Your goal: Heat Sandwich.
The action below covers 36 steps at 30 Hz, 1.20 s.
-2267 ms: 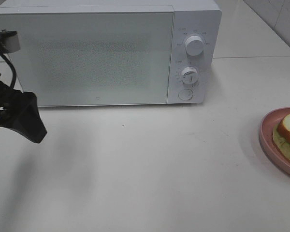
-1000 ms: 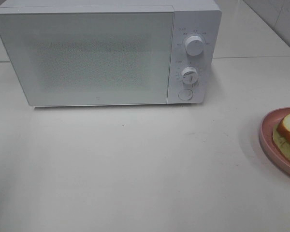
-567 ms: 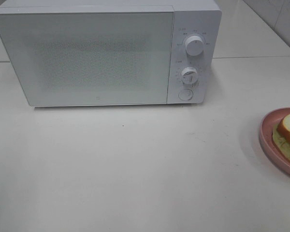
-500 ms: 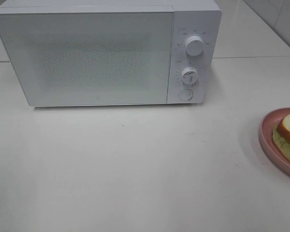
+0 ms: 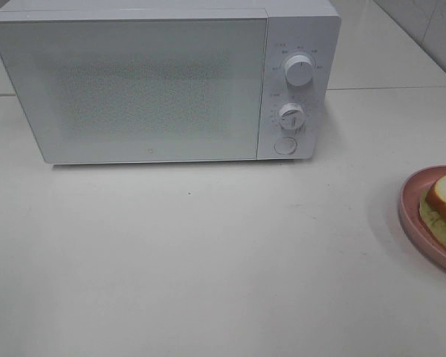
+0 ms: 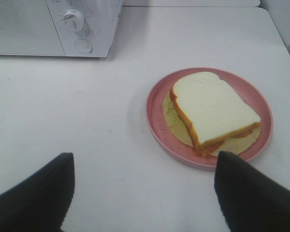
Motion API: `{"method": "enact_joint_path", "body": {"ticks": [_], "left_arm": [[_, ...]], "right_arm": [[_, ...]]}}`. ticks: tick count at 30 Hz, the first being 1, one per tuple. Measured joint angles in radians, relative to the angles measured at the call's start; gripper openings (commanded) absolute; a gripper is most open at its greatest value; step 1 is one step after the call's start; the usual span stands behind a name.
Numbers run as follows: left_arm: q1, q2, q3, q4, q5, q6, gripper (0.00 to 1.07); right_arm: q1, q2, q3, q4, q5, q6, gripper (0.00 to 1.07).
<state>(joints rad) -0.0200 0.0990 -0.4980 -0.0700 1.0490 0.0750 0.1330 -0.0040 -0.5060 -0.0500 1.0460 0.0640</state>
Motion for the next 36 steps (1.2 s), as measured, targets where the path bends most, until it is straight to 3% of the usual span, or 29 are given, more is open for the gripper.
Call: {"method": "enact_joint_path", "body": {"ticks": [10,36], "left_arm": [[0.047,-0.101,0.000,0.000,0.001,0.000,1.04],[0.047,-0.103,0.000,0.000,0.001,-0.001,1.04]], "right_arm": [[0.000,0.000,0.000,0.000,0.000,0.000,0.76],[0.000,0.000,0.000,0.000,0.000,0.000,0.76]]}}
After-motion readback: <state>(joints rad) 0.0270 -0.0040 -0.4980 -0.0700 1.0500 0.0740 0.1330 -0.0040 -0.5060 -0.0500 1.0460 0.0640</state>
